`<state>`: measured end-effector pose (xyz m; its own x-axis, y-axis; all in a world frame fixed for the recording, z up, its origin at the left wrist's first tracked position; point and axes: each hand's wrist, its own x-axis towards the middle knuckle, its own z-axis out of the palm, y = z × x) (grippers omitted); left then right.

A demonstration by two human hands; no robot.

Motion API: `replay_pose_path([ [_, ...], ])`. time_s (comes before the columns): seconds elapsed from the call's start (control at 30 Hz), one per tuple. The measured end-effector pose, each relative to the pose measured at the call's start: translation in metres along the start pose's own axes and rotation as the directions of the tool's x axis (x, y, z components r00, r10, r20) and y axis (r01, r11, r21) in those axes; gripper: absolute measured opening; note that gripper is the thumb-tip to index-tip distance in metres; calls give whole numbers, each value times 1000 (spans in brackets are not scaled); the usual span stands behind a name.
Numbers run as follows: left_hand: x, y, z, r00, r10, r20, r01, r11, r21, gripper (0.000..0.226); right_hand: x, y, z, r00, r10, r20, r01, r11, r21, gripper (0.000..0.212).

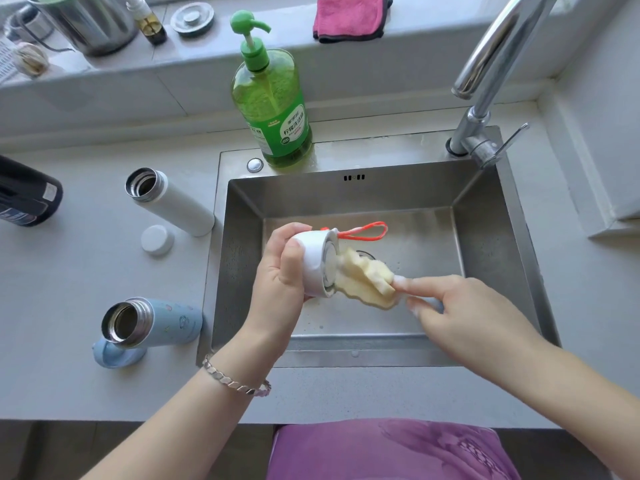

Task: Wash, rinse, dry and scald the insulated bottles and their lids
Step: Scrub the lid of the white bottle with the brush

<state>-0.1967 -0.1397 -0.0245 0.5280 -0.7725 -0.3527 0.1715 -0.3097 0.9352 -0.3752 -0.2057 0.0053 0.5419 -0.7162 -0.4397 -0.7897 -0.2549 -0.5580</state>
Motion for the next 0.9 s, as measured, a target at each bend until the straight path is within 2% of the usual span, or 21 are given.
replay_pose_path([
  [0.13,-1,4,2,998,-62,-22,61,998,-29,18,3,-9,5,983,-93,-159,68,985,-157,39],
  [0.2,-1,6,4,994,-101,-31,98,991,-90,21,6,-10,12,940,-209,-270,148,962,-228,44],
  [0.27,1,8,5,990,-135,-31,129,982,-134,25,6,-12,17,915,-260,-309,170,942,-288,45],
  [0.37,7,9,5,984,-176,-26,172,979,-105,25,2,-18,19,878,-358,-319,254,911,-325,42],
  [0.5,8,8,3,985,-173,-19,171,982,-78,25,-6,-20,15,871,-378,-312,297,914,-277,42],
  [0.6,9,7,-2,990,-139,-40,135,988,-75,26,-16,-12,20,879,-404,-254,349,907,-235,41],
  [0.67,11,7,-5,988,-140,-61,135,987,-82,28,-20,-5,24,891,-377,-251,335,922,-196,39],
  [0.73,9,5,-5,988,-145,-46,141,987,-82,30,-16,-5,24,929,-269,-254,267,963,-43,38],
  [0.83,4,3,-2,991,-134,-20,131,987,-96,32,-7,-6,22,972,-180,-149,210,952,223,41],
  [0.9,6,5,-4,988,-143,-58,136,985,-109,29,-9,-8,23,980,-173,-101,195,944,266,41],
])
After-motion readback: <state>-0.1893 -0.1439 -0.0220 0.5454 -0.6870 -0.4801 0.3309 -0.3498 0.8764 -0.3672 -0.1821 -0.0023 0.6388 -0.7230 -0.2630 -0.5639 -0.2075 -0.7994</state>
